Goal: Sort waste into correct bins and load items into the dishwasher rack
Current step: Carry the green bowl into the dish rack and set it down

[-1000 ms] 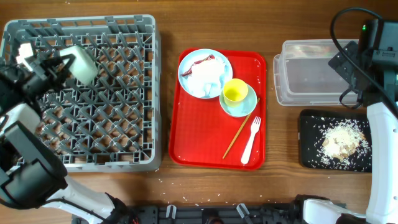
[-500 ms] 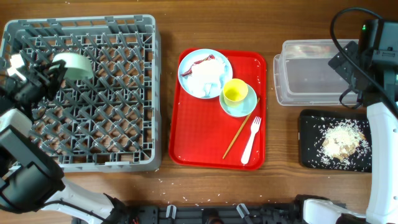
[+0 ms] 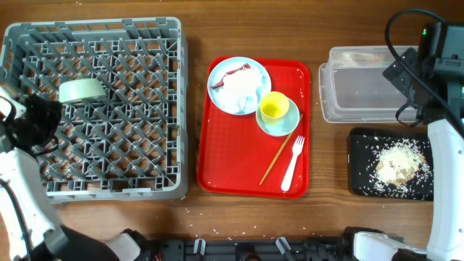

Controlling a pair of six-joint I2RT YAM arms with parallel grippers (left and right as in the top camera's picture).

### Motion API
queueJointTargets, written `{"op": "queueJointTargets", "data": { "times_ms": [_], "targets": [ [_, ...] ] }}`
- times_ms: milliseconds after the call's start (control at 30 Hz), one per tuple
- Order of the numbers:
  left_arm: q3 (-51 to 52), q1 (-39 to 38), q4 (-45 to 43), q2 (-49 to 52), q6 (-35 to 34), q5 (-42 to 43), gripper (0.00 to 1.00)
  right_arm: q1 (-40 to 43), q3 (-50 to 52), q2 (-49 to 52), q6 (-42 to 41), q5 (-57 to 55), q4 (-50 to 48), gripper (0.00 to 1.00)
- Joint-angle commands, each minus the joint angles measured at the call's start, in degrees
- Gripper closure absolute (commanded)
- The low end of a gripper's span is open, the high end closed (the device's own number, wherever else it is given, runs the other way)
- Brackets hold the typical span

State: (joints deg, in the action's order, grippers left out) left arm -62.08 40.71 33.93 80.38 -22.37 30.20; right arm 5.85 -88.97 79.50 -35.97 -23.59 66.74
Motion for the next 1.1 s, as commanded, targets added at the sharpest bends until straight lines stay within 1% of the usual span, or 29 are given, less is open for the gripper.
{"op": "queueJointTargets", "data": {
  "times_ms": [0, 100, 133, 167, 300, 400, 500, 567, 600, 633, 667, 700, 733, 767, 833, 867, 900, 1000, 1033, 1067],
  "targets": [
    [0.2, -5.6, -7.9, -0.4, 1.2, -9.4, 0.96, 0.2, 0.2, 0.2, -0.1, -0.4, -0.1, 0.0],
    [0.2, -11.1, -18.6, 3.8, 1.2, -25.5, 0.96, 0.2, 0.2, 0.2, -0.1, -0.4, -0.1, 0.0],
    [0.2, -12.0, -21.2, 6.9, 1.0, -26.1, 0.96, 0.2, 0.2, 0.2, -0.1, -0.4, -0.1, 0.0],
    [0.2, -12.1, -21.6, 8.5, 0.9, -25.9, 0.96, 0.2, 0.2, 0.2, -0.1, -0.4, -0.1, 0.0],
    [0.2, -12.1, -17.4, 14.9, 1.0, -22.0, 0.96, 0.2, 0.2, 0.2, -0.1, -0.4, -0.1, 0.0],
    [0.2, -12.1, -14.1, 14.0, 1.0, -14.9, 0.96, 0.2, 0.2, 0.2, -0.1, -0.4, -0.1, 0.0],
    [0.2, -12.1, -8.8, 9.1, 1.0, -14.1, 0.96, 0.2, 0.2, 0.3, -0.1, -0.4, -0.1, 0.0],
    [0.2, -12.1, -5.7, 2.8, 1.0, -13.9, 0.96, 0.2, 0.2, 0.3, -0.1, -0.4, -0.1, 0.0],
    [0.2, -12.1, -4.0, -1.3, 1.0, -10.2, 0.96, 0.2, 0.2, 0.3, -0.1, -0.4, -0.1, 0.0],
    [0.2, -12.1, -2.8, -4.3, 0.9, -3.6, 0.96, 0.2, 0.2, 0.3, -0.1, -0.4, -0.1, 0.0],
    [0.2, -12.5, -2.3, -6.5, 0.9, 3.3, 0.92, 0.2, 0.2, 0.3, -0.1, -0.4, -0.1, 0.0],
    [0.2, -13.9, -1.9, -8.5, 0.9, 12.5, 0.65, 0.2, 0.2, 0.3, -0.1, -0.4, -0.1, 0.0],
    [0.2, -17.4, -1.9, -9.2, 1.0, 18.0, 0.25, 0.2, 0.2, 0.3, -0.1, -0.4, -0.1, 0.0],
    [0.2, -21.0, -1.9, -9.1, 1.0, 18.7, 0.07, 0.2, 0.2, 0.3, -0.1, -0.4, -0.1, 0.0],
    [0.2, -30.8, -3.3, -7.6, 1.0, 16.4, 0.05, 0.2, 0.2, 0.3, -0.1, -0.4, -0.1, 0.0],
    [0.2, -36.2, -5.3, -6.3, 1.0, 13.5, 0.05, 0.2, 0.2, 0.3, -0.1, -0.4, -0.1, 0.0],
    [0.3, -42.0, -7.3, -4.7, 1.0, 9.2, 0.04, 0.2, 0.2, 0.3, -0.1, -0.4, -0.1, 0.0],
    [0.2, -57.7, -10.6, 0.3, 1.0, -7.6, 0.02, 0.2, 0.2, 0.3, -0.1, -0.4, -0.1, 0.0],
    [0.2, -60.3, -10.8, 1.2, 1.0, -11.8, 0.02, 0.2, 0.2, 0.3, -0.1, -0.4, -0.1, 0.0],
    [0.2, -63.1, -10.5, 2.1, 1.0, -19.0, 0.02, 0.2, 0.2, 0.3, -0.1, -0.4, -0.1, 0.0]
  ]
}}
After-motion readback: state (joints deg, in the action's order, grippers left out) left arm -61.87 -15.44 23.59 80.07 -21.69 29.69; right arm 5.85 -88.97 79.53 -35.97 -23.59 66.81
